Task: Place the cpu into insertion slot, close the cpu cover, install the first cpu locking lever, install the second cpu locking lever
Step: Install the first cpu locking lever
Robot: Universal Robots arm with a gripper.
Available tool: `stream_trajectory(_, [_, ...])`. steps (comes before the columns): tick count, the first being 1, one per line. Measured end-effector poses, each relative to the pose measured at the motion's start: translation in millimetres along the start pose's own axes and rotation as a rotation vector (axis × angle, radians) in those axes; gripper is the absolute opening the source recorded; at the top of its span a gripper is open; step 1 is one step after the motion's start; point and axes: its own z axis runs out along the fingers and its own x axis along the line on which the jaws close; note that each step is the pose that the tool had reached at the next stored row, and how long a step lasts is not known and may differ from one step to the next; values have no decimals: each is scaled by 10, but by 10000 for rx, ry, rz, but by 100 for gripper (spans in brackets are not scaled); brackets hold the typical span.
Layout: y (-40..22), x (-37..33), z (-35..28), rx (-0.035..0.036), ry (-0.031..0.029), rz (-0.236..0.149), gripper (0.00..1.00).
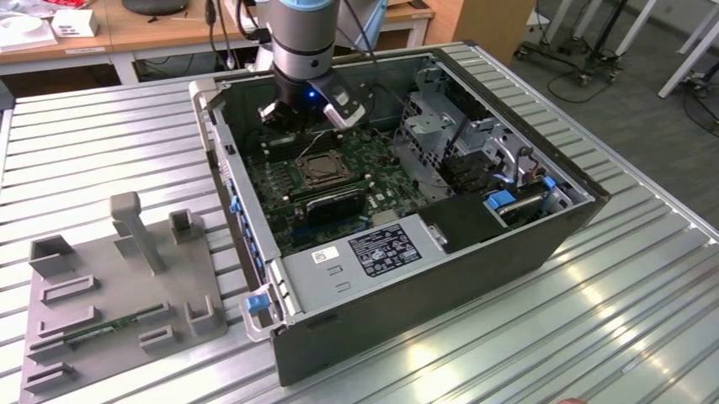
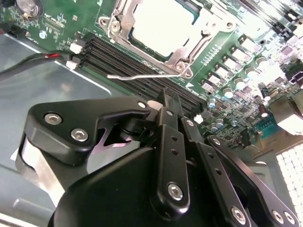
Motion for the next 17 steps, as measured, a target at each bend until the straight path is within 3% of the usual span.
stream_trajectory(5, [3,-83,38,5,69,19,11])
stream_trajectory(13, [73,-112,94,6,74,21,11])
stream_trajectory(17, [70,-141,120,6,76,21,11])
